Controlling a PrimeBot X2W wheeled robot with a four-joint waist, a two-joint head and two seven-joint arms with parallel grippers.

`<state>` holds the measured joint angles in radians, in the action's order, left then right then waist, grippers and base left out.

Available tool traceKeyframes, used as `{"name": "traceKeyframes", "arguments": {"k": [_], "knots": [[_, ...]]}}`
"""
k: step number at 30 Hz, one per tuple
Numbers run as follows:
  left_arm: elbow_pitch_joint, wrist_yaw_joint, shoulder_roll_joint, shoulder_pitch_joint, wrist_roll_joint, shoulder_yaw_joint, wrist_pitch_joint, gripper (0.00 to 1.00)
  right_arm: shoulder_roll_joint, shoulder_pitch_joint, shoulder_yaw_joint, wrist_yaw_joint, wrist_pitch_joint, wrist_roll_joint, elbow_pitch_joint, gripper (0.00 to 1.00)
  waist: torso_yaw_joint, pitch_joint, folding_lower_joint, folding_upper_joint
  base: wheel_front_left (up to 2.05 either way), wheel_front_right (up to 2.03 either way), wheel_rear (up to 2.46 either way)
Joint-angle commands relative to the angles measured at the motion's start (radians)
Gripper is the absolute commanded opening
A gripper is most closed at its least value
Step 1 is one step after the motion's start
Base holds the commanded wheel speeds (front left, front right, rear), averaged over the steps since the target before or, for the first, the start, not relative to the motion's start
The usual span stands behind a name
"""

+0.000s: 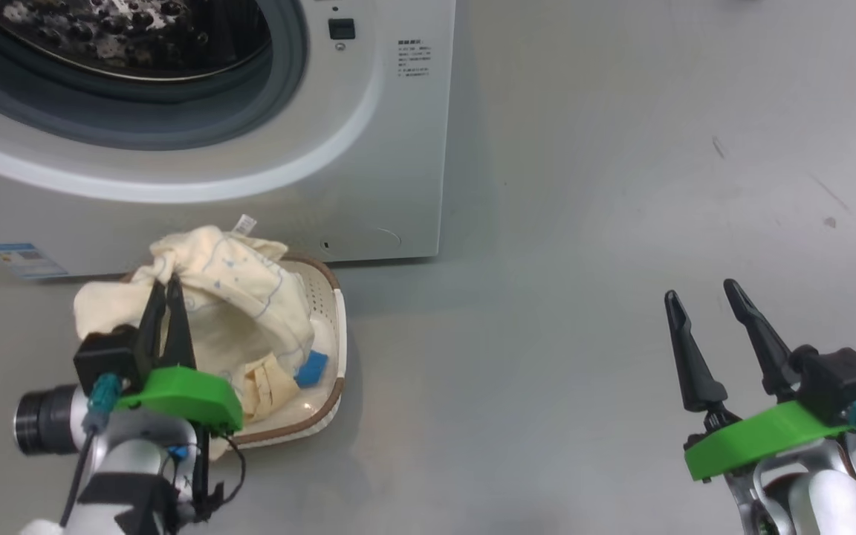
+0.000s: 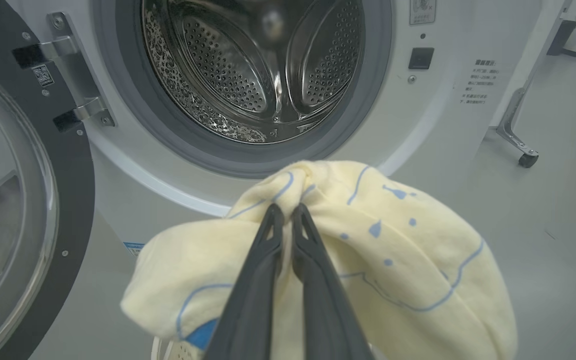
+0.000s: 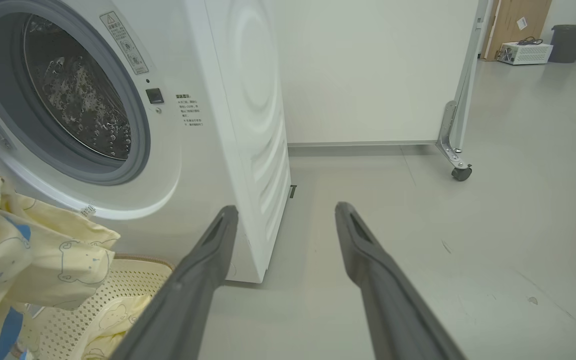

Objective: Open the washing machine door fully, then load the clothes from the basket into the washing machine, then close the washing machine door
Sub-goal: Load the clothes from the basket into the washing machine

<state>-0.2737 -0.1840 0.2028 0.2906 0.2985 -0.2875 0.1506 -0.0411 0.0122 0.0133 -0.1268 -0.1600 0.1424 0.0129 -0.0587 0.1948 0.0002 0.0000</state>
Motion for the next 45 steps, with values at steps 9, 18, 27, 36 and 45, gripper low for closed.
{"name": "traceKeyframes", "arguments": {"k": [9,18,27,36,45], "knots": [[-0.143,0.044,0.088,0.299,0.043,0.103,-0.05,0.0,-0.009,-0.114,0.057,-0.004,-0.05,0.028,-0.003,1.0,-0.083,0.148,-0.0002,0.0,0.0,0.0,0.0],[-0.282,0.094,0.168,0.537,0.062,0.124,-0.147,0.0,-0.009,-0.171,0.082,-0.004,-0.083,0.051,-0.04,1.0,-0.132,0.24,-0.0002,0.0,0.0,0.0,0.0],[-0.36,0.143,0.245,0.736,0.085,0.139,-0.253,0.0,-0.009,-0.22,0.113,-0.004,-0.098,0.083,-0.068,1.0,-0.171,0.328,-0.0002,0.0,0.0,0.0,0.0],[-0.404,0.178,0.325,0.93,0.074,0.12,-0.403,0.0,-0.009,-0.279,0.161,-0.004,-0.101,0.118,-0.065,1.0,-0.221,0.429,-0.0002,0.0,0.0,0.0,0.0],[-0.396,0.166,0.416,1.085,0.029,0.117,-0.404,0.0,-0.009,-0.323,0.199,-0.004,-0.102,0.16,-0.053,1.0,-0.285,0.536,-0.0002,0.0,0.0,0.0,0.0]]}}
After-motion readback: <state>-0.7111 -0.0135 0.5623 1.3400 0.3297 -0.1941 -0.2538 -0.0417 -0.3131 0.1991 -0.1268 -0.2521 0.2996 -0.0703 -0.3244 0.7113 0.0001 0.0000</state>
